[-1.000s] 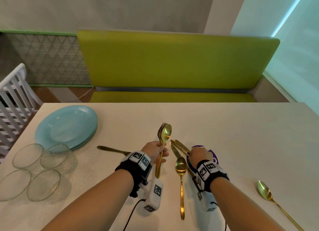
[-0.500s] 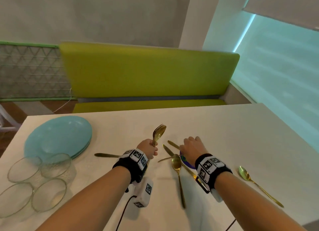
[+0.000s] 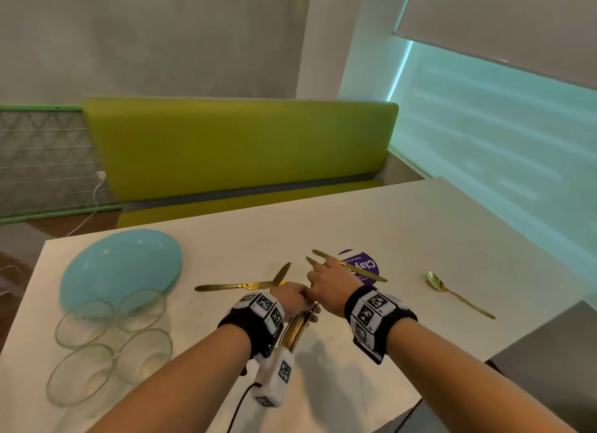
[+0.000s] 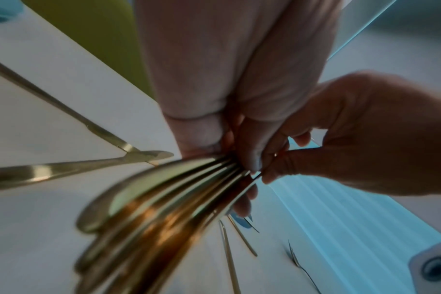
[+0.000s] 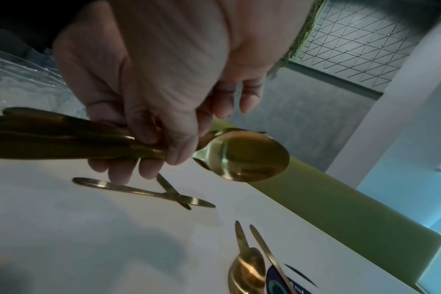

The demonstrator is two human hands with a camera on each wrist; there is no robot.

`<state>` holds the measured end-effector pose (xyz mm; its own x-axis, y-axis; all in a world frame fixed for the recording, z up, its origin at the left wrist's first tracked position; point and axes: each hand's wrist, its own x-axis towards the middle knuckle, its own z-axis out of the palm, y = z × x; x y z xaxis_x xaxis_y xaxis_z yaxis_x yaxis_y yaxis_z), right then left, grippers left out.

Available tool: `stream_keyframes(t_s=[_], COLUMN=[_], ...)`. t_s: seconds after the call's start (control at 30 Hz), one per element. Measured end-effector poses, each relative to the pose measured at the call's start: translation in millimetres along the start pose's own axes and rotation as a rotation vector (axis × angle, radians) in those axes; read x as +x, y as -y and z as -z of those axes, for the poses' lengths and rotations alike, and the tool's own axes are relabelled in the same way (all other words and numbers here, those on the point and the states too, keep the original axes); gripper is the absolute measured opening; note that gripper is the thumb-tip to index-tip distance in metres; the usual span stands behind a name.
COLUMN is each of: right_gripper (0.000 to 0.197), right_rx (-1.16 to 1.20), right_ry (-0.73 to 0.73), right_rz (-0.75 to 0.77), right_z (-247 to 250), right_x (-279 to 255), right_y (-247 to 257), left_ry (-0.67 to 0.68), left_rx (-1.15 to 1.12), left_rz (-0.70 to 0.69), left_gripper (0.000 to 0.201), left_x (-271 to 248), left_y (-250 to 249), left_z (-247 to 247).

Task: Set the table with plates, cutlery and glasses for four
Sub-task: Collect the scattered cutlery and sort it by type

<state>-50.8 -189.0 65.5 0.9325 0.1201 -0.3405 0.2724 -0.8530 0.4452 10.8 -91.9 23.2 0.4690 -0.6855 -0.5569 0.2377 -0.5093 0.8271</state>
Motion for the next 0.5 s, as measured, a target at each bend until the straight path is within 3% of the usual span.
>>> stream_keyframes(t_s=[0.3, 0.5], right_gripper=[0.026, 0.029], right_rx=[0.063, 0.172], right_ry=[0.025, -0.057], right_rz=[-0.066, -0.108], right_z=[-12, -34], right_x=[-18, -22], right_y=[21, 23], left_ry=[0.002, 0.009], left_rx=[-0.036, -0.069], left_rz=[0.008, 0.022], left_gripper=[0.014, 0.012], left_x=[-9, -1], left_y=[22, 29], left_z=[-18, -21])
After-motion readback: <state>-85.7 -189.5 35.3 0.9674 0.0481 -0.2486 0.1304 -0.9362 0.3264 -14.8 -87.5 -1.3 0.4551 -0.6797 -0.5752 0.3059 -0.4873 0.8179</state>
